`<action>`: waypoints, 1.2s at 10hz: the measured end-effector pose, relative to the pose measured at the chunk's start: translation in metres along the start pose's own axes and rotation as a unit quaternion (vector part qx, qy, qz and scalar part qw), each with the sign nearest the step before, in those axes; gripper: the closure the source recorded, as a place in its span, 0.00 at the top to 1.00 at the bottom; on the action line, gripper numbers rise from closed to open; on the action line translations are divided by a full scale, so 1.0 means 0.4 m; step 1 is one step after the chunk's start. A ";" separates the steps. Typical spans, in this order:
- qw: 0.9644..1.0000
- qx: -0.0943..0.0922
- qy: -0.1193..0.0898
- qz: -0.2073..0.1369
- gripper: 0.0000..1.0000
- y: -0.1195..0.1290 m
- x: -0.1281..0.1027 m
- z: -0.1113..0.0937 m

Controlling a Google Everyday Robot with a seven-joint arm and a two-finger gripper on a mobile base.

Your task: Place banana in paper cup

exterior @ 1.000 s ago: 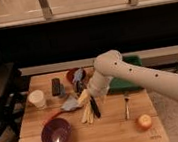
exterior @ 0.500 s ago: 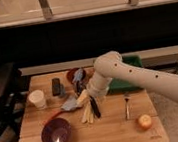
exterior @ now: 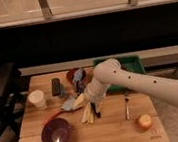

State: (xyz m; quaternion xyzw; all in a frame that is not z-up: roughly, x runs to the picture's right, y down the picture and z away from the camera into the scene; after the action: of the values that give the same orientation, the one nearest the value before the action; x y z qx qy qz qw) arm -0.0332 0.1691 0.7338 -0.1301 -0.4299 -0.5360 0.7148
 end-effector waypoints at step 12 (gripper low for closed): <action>0.997 0.008 -0.056 0.044 0.74 0.038 0.063 0.210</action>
State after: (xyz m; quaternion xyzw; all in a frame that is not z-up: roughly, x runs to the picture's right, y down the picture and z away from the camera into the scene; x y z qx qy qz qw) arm -0.0584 0.2128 0.8073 -0.1731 -0.4677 -0.4921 0.7136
